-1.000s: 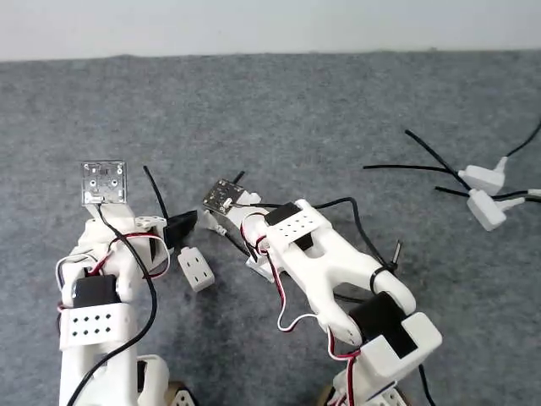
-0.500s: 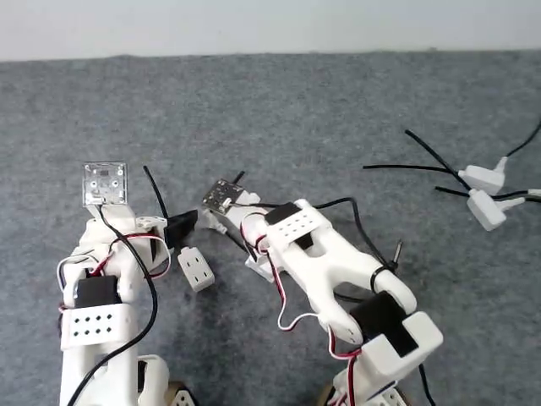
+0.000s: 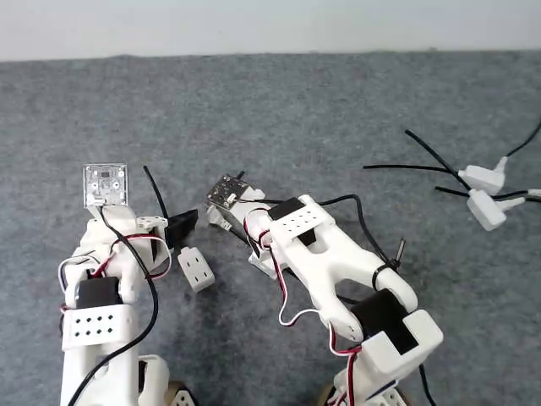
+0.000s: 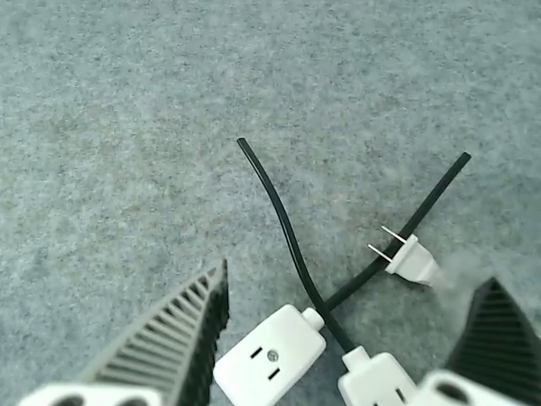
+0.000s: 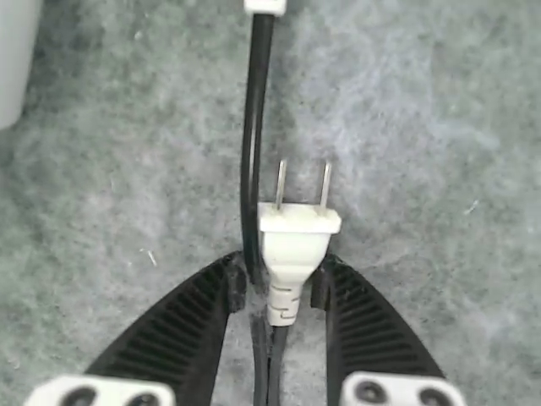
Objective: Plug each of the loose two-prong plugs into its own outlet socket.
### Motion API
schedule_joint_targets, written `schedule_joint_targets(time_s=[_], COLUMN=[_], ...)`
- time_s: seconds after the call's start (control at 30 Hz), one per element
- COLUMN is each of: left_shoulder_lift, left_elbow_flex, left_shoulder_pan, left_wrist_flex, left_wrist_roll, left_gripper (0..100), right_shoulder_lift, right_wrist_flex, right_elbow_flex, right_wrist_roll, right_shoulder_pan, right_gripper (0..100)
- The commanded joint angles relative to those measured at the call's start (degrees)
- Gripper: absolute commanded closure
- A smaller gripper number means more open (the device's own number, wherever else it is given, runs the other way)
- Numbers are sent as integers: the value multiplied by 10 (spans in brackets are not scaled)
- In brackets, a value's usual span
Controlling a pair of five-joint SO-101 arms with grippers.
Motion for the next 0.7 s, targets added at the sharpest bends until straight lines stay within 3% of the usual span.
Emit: schedule_joint_targets(time_s=[0.0, 0.67], left_shoulder_lift=[-13, -13], left_elbow_flex=[-6, 0], left_shoulder_pan=[1, 4], left_wrist_flex=[-16, -27], left_wrist_roll=[-6, -6], left_gripper=[592, 592], right_shoulder_lift=[-2, -2], right_wrist_flex=[1, -3], right_elbow_flex=[-16, -16], right_wrist_roll=[3, 2], right_shoulder_pan=[8, 9], right_gripper=[852, 853])
